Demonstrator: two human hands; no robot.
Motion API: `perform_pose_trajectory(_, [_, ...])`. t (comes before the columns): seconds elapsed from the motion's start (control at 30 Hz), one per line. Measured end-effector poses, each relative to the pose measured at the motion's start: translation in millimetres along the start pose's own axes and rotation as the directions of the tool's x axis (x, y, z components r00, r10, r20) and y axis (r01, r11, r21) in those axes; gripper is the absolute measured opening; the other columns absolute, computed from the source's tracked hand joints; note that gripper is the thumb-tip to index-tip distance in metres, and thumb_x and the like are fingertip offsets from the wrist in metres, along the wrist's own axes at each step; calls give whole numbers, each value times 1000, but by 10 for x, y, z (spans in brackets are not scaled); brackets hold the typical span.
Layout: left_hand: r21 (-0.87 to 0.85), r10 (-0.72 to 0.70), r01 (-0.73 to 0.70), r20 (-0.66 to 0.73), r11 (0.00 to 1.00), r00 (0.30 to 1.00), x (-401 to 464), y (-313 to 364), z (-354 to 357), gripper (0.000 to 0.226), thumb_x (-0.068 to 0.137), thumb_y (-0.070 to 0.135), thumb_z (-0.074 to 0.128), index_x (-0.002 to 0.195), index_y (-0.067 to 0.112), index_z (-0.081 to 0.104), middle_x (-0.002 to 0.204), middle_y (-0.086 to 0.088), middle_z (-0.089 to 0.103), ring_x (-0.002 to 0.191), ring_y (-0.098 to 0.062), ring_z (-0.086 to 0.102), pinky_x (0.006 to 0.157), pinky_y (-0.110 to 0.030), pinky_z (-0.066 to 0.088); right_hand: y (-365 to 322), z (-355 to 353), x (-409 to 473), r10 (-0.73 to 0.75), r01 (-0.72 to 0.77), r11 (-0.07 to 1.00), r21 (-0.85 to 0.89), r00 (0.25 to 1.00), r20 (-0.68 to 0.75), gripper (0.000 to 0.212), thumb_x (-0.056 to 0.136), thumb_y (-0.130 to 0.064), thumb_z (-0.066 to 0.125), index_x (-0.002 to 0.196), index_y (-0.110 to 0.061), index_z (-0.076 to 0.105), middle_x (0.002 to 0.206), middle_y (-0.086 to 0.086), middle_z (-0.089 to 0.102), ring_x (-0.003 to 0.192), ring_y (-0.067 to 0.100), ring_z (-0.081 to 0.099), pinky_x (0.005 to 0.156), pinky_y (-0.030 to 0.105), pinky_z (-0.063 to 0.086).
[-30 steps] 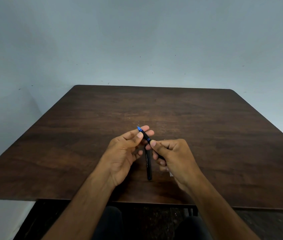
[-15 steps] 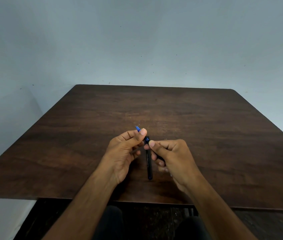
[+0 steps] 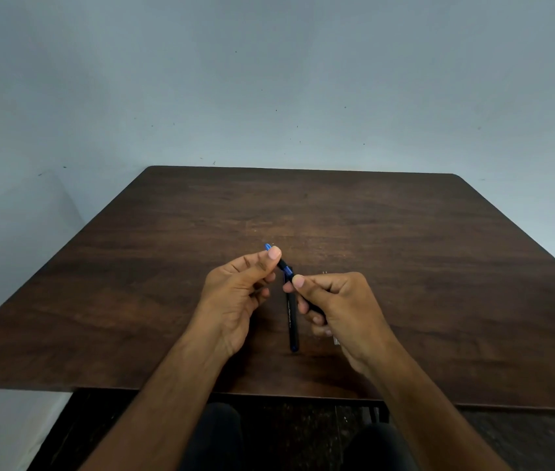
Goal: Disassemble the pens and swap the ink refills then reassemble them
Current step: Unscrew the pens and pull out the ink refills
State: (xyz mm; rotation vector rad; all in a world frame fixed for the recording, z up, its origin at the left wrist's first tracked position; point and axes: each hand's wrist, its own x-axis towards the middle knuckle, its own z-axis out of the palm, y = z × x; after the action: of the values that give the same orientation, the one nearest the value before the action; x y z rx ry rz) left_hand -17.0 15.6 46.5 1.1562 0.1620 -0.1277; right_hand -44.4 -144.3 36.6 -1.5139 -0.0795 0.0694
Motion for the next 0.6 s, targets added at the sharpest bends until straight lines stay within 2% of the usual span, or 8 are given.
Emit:
perform_pose_trajectory(0.1, [3, 10, -10, 8, 1000, 1000, 10, 1, -7, 30, 56, 36, 87, 78, 18, 78, 75, 4, 70, 71, -6, 61, 67, -24, 47, 6, -11, -18, -21, 21, 1000, 18, 1000, -3, 16, 97, -17, 66, 101, -13, 81, 64, 5, 64, 49, 12, 43, 41, 22, 34])
perform_pose_trajectory(0.2, [20, 31, -31, 25, 999, 999, 19, 4, -19, 32, 57, 36, 88, 81, 18, 79, 79, 3, 71, 74, -7, 62, 67, -24, 47, 18, -14, -17, -54, 55, 998, 28, 998, -20, 20, 97, -16, 67, 112, -19, 78, 68, 7, 69, 48, 12, 48, 41, 25, 38])
perform_pose_trajectory(0.43, [34, 66, -66, 13, 997, 998, 8, 15, -20, 30, 58, 35, 87, 82, 19, 79, 78, 4, 71, 73, -6, 61, 65, -24, 47, 15, 2, -8, -59, 61, 997, 40, 997, -47, 17, 95, -14, 69, 107, -16, 80, 70, 11, 73, 51, 15, 56, 42, 26, 46])
perform_pose_trajectory(0.6, [23, 77, -76, -43, 997, 996, 11, 58, -34, 28, 62, 32, 86, 84, 16, 78, 73, 3, 68, 69, -8, 58, 63, -24, 47, 26, 17, 0, -30, 34, 997, 66, 998, -53, 13, 93, -12, 71, 99, -14, 82, 65, 11, 70, 48, 15, 54, 41, 26, 44])
